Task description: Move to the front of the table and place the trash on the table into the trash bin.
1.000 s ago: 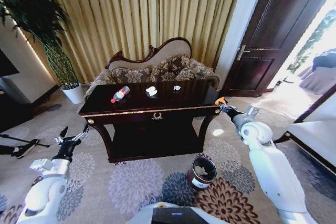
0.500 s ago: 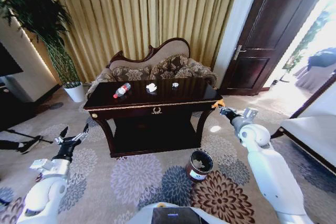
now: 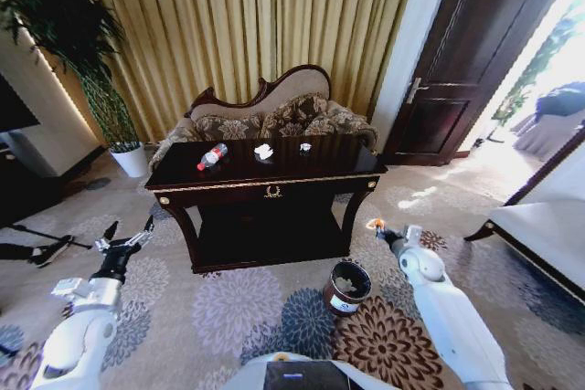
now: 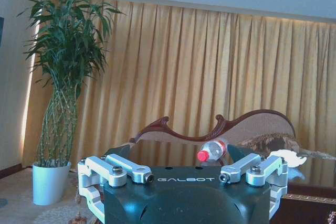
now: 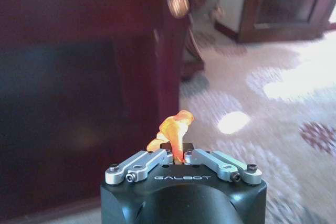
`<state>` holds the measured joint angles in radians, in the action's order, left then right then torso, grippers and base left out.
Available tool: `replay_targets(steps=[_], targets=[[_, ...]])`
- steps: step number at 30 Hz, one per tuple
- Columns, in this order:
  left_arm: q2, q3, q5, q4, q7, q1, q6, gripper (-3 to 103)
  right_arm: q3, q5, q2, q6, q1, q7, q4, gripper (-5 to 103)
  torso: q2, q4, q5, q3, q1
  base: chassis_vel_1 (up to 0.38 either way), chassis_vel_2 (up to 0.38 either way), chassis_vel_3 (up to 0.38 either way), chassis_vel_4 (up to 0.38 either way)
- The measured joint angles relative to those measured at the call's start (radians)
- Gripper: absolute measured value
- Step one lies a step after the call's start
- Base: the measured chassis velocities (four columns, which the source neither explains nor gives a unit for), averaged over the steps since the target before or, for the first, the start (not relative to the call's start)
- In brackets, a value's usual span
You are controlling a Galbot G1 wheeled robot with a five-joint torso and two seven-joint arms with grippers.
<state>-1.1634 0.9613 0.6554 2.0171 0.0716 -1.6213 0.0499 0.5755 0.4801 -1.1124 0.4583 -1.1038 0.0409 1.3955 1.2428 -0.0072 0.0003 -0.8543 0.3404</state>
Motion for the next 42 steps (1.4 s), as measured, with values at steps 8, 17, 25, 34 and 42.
replay_targets(steps=[8,17,25,34,42], targets=[[-0.01,0.0,0.005,0.001,0.011,-0.006,0.011,100,-0.018,-0.122,-0.075,-0.037,0.034,-0.004,-0.155,4,0.0,0.0003,-0.0003,0.0,0.0,0.0,0.0,0.0,0.0],[-0.009,0.009,0.008,0.015,0.014,-0.021,0.019,100,-0.038,-0.189,-0.163,-0.08,0.045,0.003,-0.216,4,0.0,0.0003,-0.0001,0.0,0.0,0.0,0.0,0.0,0.0],[-0.006,0.006,0.011,0.02,0.013,-0.02,0.017,100,-0.036,-0.19,-0.146,-0.081,0.052,0.013,-0.204,23,0.0,0.0002,-0.0001,0.0,0.0,0.0,0.0,0.0,0.0],[-0.009,0.005,0.01,0.02,0.018,-0.022,0.015,100,-0.028,-0.186,-0.128,-0.099,0.048,0.01,-0.203,50,0.0,0.0002,-0.0001,0.0,0.0,0.0,0.0,0.0,0.0],[-0.007,0.008,0.011,0.027,0.018,-0.023,0.015,100,-0.027,-0.185,-0.12,-0.109,0.046,0.009,-0.198,83,0.0,0.0002,0.0,0.0,0.0,0.0,0.0,0.0,0.0]])
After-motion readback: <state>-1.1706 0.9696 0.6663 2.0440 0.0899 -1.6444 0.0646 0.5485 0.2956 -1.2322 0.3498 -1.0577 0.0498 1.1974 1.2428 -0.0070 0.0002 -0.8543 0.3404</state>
